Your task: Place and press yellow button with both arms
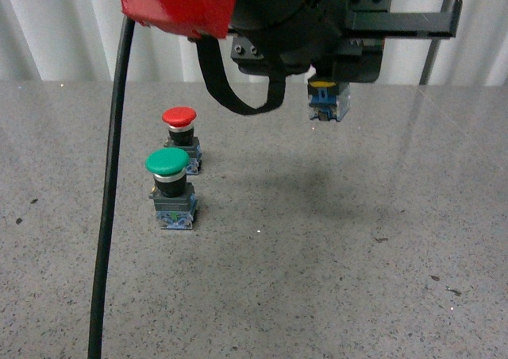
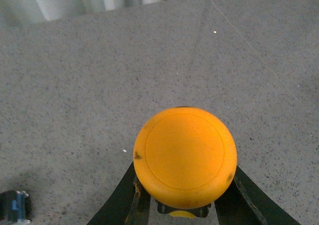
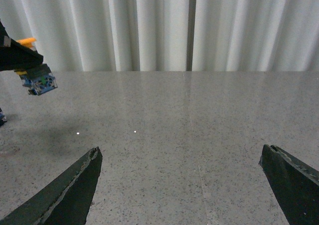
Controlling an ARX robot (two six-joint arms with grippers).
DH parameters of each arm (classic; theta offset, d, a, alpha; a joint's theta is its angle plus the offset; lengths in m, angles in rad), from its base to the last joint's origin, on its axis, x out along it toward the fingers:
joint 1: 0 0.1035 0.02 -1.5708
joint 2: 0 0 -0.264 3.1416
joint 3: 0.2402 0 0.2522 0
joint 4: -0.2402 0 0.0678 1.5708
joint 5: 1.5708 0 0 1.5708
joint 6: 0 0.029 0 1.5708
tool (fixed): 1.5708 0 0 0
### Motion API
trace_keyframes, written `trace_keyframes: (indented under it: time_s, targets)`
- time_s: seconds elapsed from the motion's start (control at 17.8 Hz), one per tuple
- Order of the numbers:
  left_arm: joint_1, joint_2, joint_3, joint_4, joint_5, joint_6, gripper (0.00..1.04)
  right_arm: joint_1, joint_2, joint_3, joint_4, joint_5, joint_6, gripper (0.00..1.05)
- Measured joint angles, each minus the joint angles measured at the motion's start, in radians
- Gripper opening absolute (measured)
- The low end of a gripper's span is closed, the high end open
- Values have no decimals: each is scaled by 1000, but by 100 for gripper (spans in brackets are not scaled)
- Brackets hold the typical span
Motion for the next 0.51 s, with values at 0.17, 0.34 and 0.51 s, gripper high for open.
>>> trace_keyframes:
  time_s: [0.17,0.34,0.51]
  targets:
    - [-10,85,4,11,-13,-77,27,0,0,0,0,0,0,98]
    - [-28,131,4,0,-29,-156,27,0,0,0,0,0,0,98]
    - [-37,164,36,-5,-34,-203,27,0,0,0,0,0,0,98]
